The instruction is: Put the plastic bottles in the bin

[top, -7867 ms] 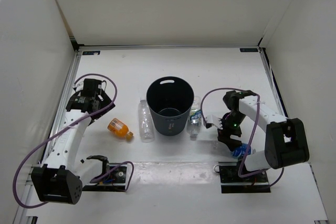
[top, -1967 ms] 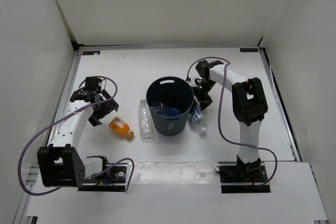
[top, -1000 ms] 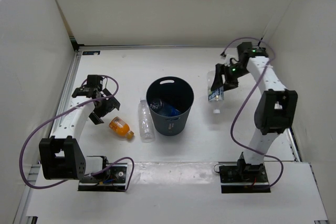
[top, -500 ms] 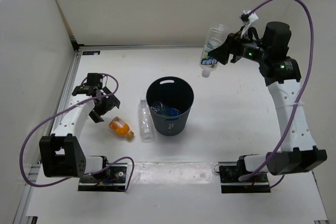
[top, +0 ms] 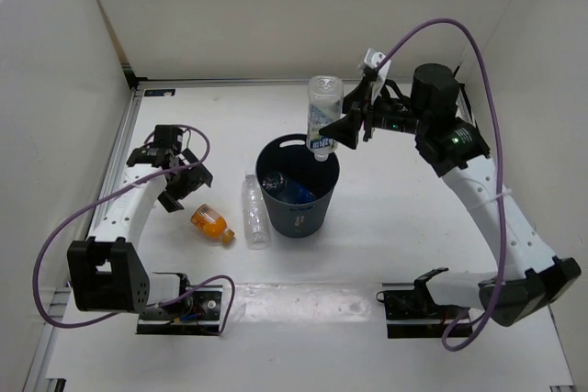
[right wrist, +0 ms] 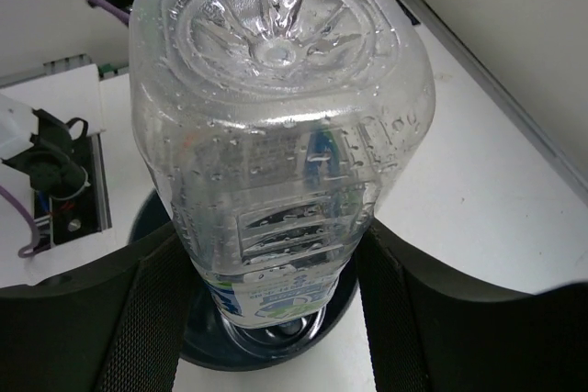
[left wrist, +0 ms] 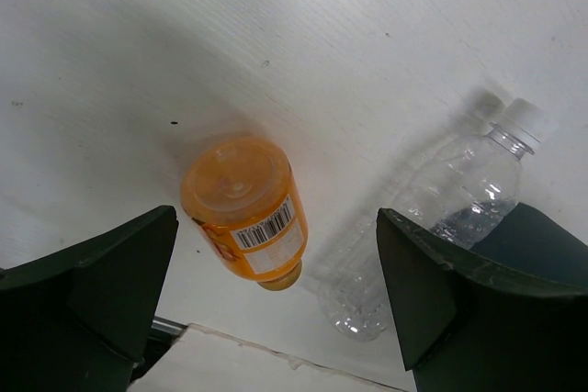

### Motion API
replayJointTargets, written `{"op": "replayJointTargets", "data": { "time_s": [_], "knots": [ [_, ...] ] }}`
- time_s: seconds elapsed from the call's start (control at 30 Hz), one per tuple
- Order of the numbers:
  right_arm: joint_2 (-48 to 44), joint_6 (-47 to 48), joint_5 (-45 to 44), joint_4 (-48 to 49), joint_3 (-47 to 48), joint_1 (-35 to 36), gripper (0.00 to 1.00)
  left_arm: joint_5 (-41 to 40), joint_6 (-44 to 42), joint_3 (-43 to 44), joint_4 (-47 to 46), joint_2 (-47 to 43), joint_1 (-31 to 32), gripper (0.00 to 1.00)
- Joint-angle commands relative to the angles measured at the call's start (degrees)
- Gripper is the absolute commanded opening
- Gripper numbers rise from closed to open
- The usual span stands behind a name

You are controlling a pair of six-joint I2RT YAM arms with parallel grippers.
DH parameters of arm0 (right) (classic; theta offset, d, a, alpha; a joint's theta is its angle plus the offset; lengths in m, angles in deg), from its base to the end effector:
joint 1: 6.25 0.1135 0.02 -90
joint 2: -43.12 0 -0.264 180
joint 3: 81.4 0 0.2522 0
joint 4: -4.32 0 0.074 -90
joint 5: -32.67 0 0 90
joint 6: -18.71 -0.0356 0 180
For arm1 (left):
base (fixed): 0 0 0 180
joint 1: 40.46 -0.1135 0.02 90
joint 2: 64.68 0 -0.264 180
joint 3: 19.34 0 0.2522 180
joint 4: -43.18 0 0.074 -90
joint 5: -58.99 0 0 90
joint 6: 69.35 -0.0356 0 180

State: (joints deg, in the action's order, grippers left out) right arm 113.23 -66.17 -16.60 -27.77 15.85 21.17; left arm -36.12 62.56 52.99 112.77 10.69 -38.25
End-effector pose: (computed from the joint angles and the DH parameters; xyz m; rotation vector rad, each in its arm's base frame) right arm 0.2158 0.1381 0.4681 -0.9835 1.4009 0.8775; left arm 0.2378 -0.0060 0.2511 -0.9781 2.6526 -0.0453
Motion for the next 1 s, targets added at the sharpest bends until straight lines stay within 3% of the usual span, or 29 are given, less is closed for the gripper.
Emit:
{"op": "replayJointTargets", "data": {
  "time_s": [0.0,0.3,0.57,0.9,0.97],
  "knots": [
    [2.6,2.9,2.5,-2.1,3.2,-1.8,0.00,0.9,1.0,-1.5,-0.3,-3.7,1.5,1.00],
    [11.0,2.3,7.9,-10.9,10.3,-6.4,0.00,2.2,0.0,1.1,7.4,-6.5,3.8,1.00],
    [16.8,3.3,6.4,-19.5,18.3,-9.4,0.00,0.4,3.7,-4.4,9.1,-18.0,5.7,1.00],
    [18.5,6.2,7.4,-24.5,21.2,-8.1,0.08,-1.2,2.8,-1.6,10.1,-17.2,5.8,1.00],
    [18.3,7.6,8.3,-25.5,21.4,-7.9,0.14,-1.3,3.0,-1.7,10.0,-17.1,5.7,1.00]
  ]
}}
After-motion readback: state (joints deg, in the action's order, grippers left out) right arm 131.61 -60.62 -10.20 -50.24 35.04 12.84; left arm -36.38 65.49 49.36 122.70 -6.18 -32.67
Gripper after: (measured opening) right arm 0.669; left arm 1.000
